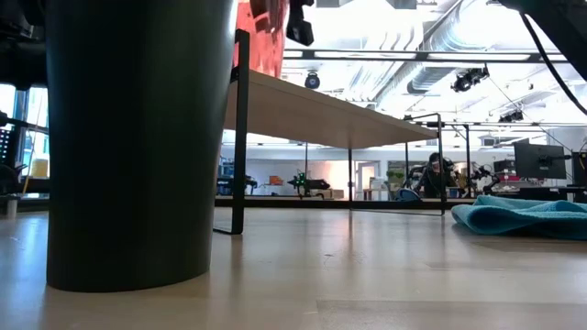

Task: Stack small to large cups/mugs on shelf
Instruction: Put the orange glass on the shelf

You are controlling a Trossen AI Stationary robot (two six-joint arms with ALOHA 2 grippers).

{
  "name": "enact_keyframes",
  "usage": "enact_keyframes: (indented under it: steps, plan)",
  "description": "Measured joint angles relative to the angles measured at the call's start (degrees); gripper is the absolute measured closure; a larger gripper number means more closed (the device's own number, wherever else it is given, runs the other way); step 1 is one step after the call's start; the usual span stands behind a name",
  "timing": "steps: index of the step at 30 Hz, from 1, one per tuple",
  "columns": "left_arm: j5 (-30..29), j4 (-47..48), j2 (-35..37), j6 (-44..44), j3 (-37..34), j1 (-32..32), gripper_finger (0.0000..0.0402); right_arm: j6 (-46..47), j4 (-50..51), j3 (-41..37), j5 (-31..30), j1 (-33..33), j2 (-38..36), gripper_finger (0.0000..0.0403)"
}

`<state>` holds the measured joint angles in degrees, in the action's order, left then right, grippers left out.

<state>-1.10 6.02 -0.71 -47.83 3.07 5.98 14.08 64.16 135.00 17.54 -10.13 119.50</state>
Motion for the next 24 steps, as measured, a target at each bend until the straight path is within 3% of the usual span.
enact_keyframes:
  steps: [12, 24]
  plan:
    - [0.0, 0.0, 0.0, 0.0, 0.0, 0.0, 0.0245, -0.8, 0.9, 0.0, 2.6, -0.1, -0.4, 0.0297]
    - [-0.8, 0.0, 0.0, 0.0, 0.0, 0.0, 0.0245, -3.0, 2.6, 0.0, 2.4, -0.2, -5.5, 0.0297]
